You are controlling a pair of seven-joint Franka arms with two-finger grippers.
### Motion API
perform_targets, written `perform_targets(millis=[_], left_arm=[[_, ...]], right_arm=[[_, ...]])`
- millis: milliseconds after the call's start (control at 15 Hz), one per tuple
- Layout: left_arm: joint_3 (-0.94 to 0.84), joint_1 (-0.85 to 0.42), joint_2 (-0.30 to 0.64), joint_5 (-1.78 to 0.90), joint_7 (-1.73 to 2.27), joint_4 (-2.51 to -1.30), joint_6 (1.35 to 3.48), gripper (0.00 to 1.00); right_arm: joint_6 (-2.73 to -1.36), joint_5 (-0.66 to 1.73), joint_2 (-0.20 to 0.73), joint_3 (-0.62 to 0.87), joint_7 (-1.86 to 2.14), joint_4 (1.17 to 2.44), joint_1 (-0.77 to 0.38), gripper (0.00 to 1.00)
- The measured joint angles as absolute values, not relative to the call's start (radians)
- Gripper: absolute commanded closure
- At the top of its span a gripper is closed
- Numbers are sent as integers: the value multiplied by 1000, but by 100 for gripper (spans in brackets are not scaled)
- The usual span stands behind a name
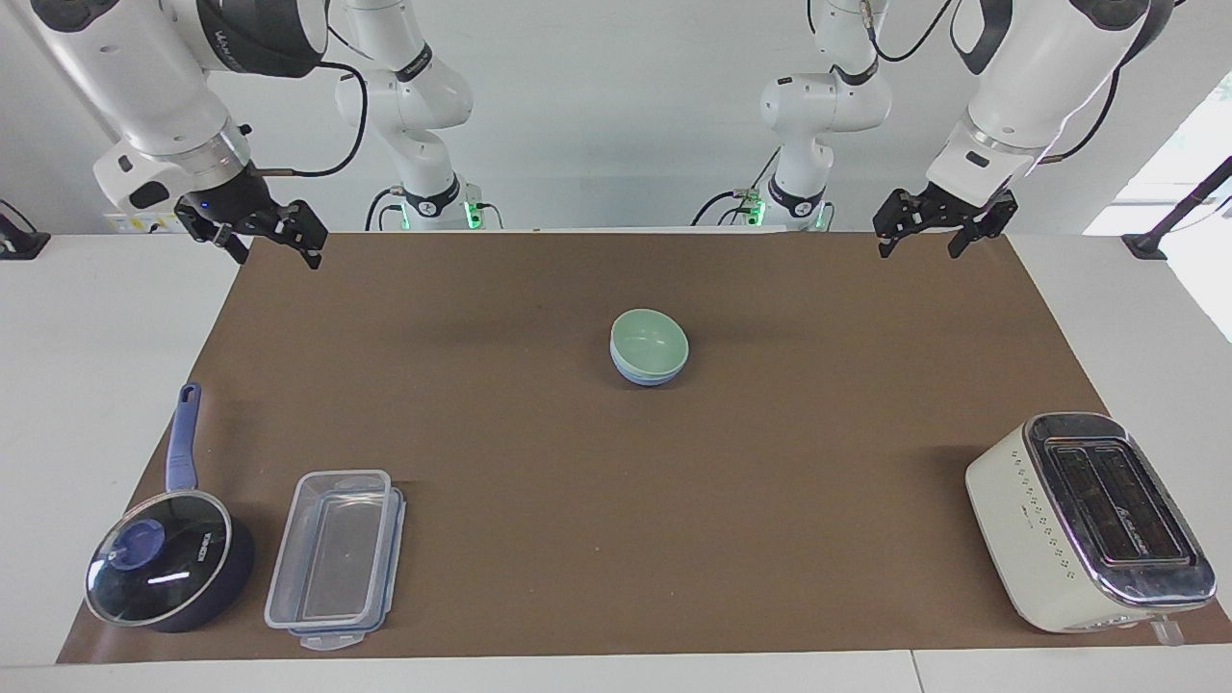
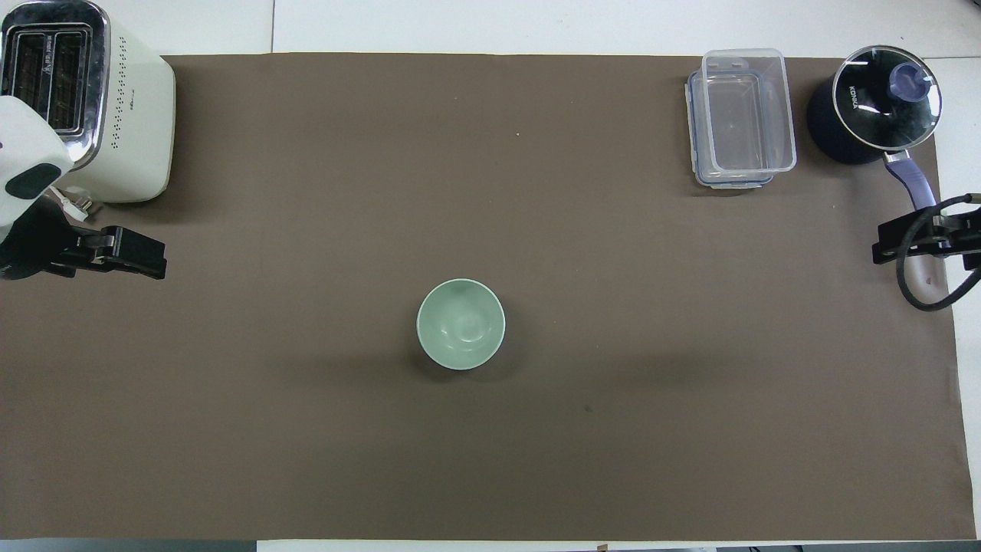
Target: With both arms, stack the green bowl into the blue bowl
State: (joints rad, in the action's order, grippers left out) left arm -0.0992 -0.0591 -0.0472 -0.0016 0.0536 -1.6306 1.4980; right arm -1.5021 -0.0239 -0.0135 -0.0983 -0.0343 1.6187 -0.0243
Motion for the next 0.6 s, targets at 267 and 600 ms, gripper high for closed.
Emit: perform_targets(millis=[267,600], left_arm=[[-99,-58,-47,-2,54,-1631,1498,0],[-94,-52,-47,-2,54,-1631,1498,0]], right_arm=[[-1503,-24,-14,-110,-34,1610,-23,0],[-1503,-23,-14,-121,-34,1605,-11,0]])
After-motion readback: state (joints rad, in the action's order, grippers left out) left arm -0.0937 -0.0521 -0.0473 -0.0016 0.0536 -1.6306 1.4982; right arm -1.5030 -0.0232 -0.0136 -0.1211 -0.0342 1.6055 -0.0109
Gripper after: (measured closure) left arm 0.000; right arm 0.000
